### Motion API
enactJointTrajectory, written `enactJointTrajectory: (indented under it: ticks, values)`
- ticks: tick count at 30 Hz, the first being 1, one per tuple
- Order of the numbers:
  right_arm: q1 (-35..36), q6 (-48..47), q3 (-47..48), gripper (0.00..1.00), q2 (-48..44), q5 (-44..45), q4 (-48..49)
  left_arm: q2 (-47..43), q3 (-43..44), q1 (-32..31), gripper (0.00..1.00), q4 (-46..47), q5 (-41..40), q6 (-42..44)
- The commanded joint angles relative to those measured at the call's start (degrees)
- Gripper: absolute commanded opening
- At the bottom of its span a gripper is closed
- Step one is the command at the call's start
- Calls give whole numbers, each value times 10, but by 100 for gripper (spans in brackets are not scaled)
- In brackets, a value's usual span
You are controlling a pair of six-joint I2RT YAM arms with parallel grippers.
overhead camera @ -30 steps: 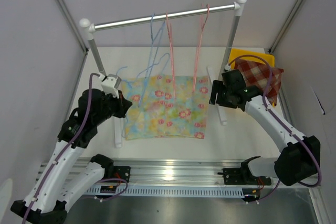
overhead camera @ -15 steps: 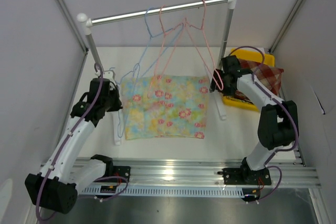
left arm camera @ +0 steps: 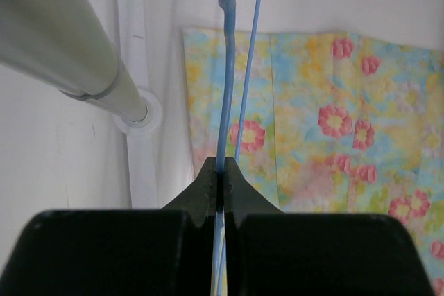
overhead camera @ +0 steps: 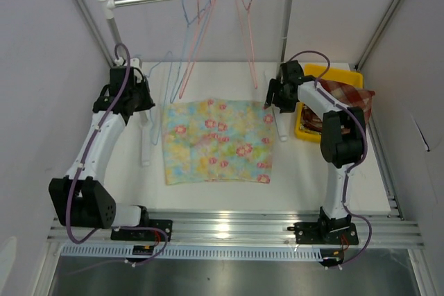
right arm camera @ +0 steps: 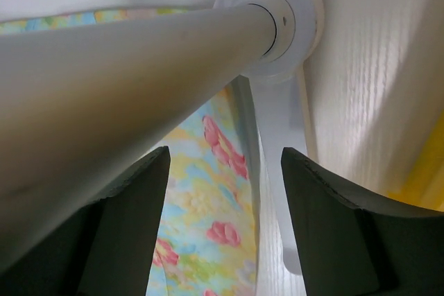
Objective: Place the skirt on the hanger
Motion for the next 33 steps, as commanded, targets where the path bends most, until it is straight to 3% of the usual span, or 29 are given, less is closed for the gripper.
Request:
enactJointTrajectory:
  ticks: [1, 7, 12, 18, 23, 33]
  values:
    - [-4, 13, 68, 71, 33, -18, 29, 46, 56, 15, 0, 63, 18, 19]
    - [-11, 23, 157, 71, 109, -44, 31, 142, 166, 41, 0, 53, 27, 23]
    - [-19, 19, 222, 71, 140, -60, 22, 215, 256, 50, 0, 33, 81, 29]
    - [-33, 23, 171, 75, 74, -87, 51, 198, 261, 37, 0, 58, 183, 32]
    - [-34, 34, 102, 76, 6, -96, 70, 161, 206, 0, 0, 59, 180, 36]
    - [-17, 49, -87, 76, -180, -58, 92, 2, -56, -41, 0, 148, 198, -45]
